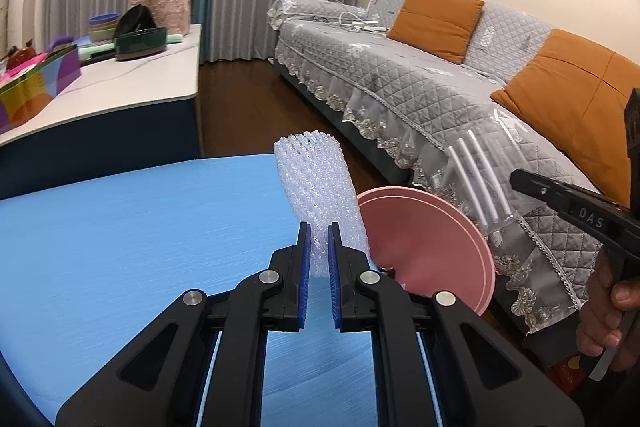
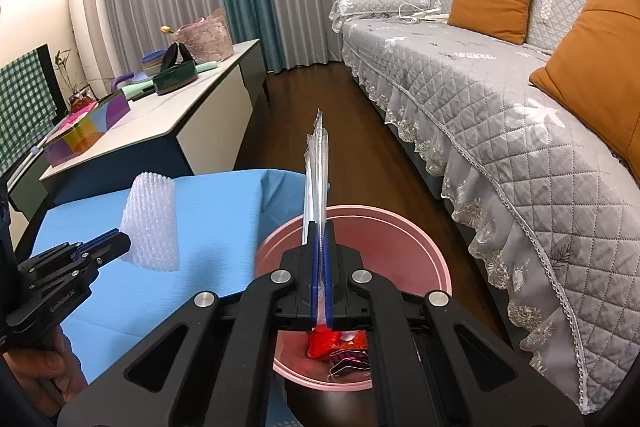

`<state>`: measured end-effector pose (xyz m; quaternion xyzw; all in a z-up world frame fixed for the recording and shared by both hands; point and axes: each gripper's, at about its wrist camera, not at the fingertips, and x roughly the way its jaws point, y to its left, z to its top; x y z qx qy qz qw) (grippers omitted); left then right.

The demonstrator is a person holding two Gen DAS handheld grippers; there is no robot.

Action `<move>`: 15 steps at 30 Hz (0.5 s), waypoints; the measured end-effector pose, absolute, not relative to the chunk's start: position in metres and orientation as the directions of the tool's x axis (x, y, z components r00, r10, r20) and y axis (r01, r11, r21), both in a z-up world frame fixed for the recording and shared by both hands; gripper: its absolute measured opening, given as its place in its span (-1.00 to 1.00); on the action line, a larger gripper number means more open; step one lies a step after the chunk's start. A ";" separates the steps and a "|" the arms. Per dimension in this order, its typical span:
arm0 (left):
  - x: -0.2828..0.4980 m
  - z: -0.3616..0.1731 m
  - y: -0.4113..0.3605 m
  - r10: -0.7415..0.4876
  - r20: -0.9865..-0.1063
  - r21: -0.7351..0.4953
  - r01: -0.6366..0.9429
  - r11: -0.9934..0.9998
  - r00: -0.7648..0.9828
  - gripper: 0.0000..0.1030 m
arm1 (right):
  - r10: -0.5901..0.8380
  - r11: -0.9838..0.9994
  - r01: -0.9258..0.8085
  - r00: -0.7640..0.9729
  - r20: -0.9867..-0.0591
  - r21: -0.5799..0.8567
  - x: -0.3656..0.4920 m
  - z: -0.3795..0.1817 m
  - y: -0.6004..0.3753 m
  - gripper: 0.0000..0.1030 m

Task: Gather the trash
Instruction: 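Carry the foam net and straws in both tools over the pink bin, then open both tools to drop the foam net and straws into the bin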

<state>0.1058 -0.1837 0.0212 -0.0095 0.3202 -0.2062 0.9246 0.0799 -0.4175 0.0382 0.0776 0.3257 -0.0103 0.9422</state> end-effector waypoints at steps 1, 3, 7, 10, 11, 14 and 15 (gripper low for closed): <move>0.106 0.020 -0.187 -0.393 -0.588 -0.150 0.381 0.912 0.708 -0.83 | 0.029 0.988 0.071 0.786 -0.617 0.138 0.080 0.037 -0.418 -0.95; 0.107 0.019 -0.195 -0.404 -0.588 -0.154 0.393 0.906 0.701 -0.83 | 0.024 0.988 0.077 0.785 -0.619 0.136 0.081 0.035 -0.421 -0.95; 0.107 0.013 -0.210 -0.422 -0.592 -0.154 0.417 0.896 0.687 -0.83 | 0.014 0.987 0.088 0.783 -0.622 0.134 0.082 0.034 -0.426 -0.95; 0.108 0.007 -0.220 -0.435 -0.597 -0.160 0.431 0.888 0.674 -0.83 | 0.006 0.987 0.096 0.780 -0.626 0.129 0.082 0.032 -0.430 -0.95; 0.109 0.006 -0.223 -0.438 -0.599 -0.161 0.435 0.886 0.670 -0.83 | 0.003 0.987 0.099 0.779 -0.627 0.128 0.082 0.031 -0.432 -0.95; 0.112 0.002 -0.231 -0.449 -0.603 -0.170 0.444 0.880 0.659 -0.83 | -0.007 0.987 0.108 0.775 -0.633 0.122 0.084 0.028 -0.436 -0.95; 0.113 0.000 -0.235 -0.455 -0.604 -0.175 0.449 0.876 0.654 -0.83 | -0.009 0.986 0.111 0.773 -0.634 0.122 0.084 0.027 -0.437 -0.95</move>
